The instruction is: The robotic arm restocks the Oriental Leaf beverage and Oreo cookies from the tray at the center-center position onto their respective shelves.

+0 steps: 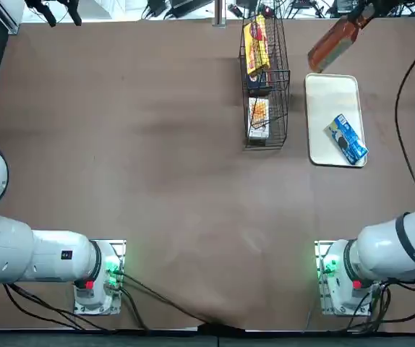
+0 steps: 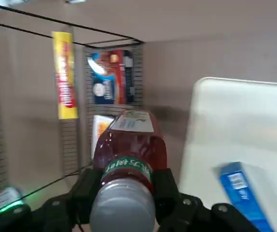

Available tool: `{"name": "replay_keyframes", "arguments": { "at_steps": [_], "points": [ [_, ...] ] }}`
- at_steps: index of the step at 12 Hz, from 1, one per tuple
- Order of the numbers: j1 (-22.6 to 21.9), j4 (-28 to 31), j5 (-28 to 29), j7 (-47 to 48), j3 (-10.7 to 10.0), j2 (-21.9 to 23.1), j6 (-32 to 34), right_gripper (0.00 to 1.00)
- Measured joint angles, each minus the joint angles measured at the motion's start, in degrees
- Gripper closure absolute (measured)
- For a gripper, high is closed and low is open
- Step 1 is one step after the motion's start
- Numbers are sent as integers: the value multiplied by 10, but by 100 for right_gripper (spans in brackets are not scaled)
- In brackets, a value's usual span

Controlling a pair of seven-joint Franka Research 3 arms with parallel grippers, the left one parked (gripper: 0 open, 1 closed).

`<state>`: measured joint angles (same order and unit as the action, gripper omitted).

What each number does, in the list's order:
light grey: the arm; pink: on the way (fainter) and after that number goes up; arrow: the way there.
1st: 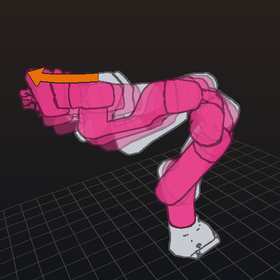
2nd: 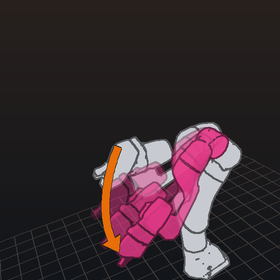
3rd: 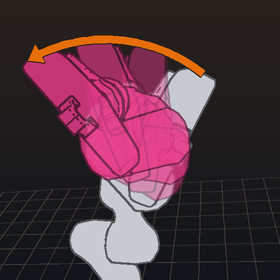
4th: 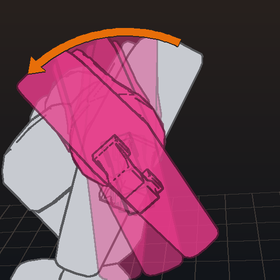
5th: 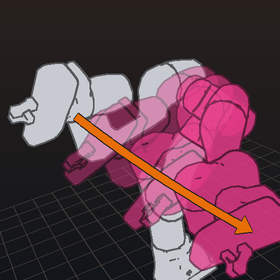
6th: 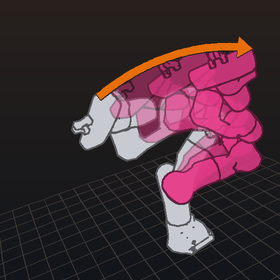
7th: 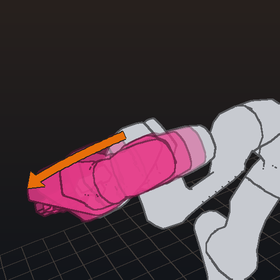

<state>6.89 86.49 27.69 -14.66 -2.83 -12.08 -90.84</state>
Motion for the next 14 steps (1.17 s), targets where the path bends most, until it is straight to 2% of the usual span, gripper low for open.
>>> {"name": "replay_keyframes", "arguments": {
  "at_steps": [4, 7, 14],
  "points": [
    [22, -11, 108, -26, -2, -1, 39, 41],
    [21, -7, 154, -39, -2, -4, 53, 41],
    [20, 44, 194, -45, 2, -4, 74, 41]
  ]
}}
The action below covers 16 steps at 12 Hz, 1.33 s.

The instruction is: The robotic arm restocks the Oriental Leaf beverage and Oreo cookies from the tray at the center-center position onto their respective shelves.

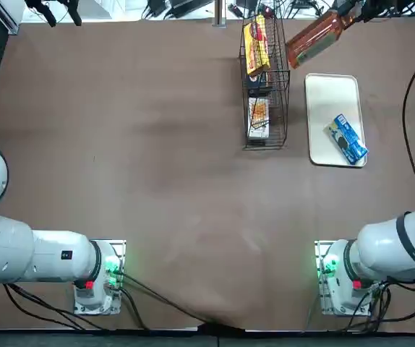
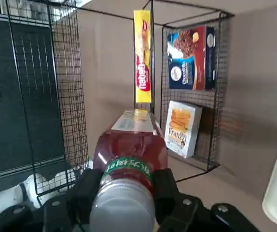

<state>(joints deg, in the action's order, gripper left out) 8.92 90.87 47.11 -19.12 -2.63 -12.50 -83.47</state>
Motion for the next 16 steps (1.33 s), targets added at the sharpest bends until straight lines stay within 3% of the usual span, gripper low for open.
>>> {"name": "replay_keyframes", "arguments": {
  "at_steps": [6, 11, 16],
  "points": [
    [-18, 17, 18, 5, 7, 3, -7, 41],
    [-67, 98, 18, 27, 10, 44, -79, 41],
    [-89, 108, 9, 84, 10, 48, -93, 41]
  ]
}}
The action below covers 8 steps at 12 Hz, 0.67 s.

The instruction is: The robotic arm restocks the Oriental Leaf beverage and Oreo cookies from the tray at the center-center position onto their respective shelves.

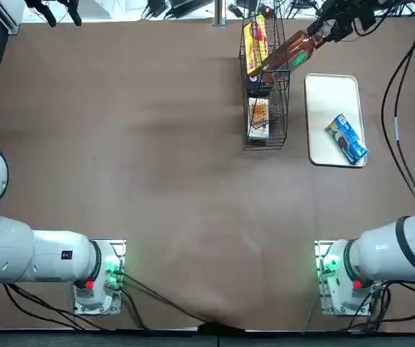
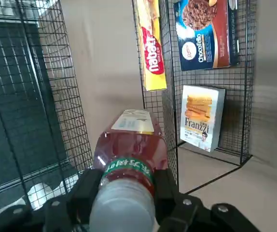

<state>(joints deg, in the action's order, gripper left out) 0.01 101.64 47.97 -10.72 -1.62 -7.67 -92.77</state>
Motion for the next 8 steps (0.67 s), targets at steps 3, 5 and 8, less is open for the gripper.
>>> {"name": "replay_keyframes", "arguments": {
  "at_steps": [3, 5, 8],
  "points": [
    [-15, 11, -2, 19, 0, 0, -15, 41],
    [-27, 22, -4, 20, 0, 0, -28, 41],
    [-39, 34, -5, 21, 0, 0, -49, 41]
  ]
}}
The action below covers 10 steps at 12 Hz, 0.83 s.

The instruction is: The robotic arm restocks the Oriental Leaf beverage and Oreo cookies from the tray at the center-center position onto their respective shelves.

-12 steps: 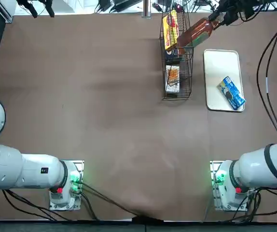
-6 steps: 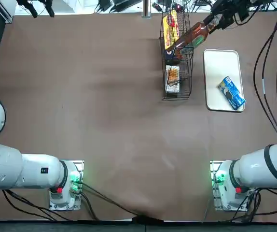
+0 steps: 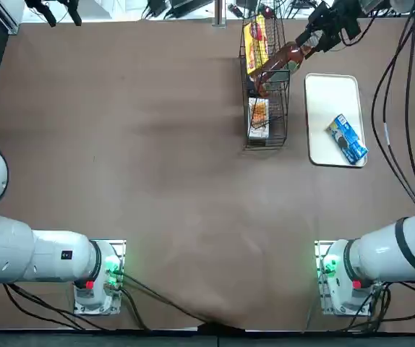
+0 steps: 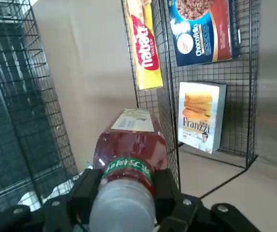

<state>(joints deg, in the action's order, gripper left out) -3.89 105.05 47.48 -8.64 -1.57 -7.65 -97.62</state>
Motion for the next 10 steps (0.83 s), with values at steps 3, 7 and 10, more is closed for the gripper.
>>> {"name": "replay_keyframes", "arguments": {
  "at_steps": [3, 7, 10],
  "points": [
    [-12, 25, 0, 0, 0, 9, -40, 41],
    [-31, 52, 0, 0, 0, 24, -66, 41],
    [-37, 55, 0, 0, 0, 23, -69, 41]
  ]
}}
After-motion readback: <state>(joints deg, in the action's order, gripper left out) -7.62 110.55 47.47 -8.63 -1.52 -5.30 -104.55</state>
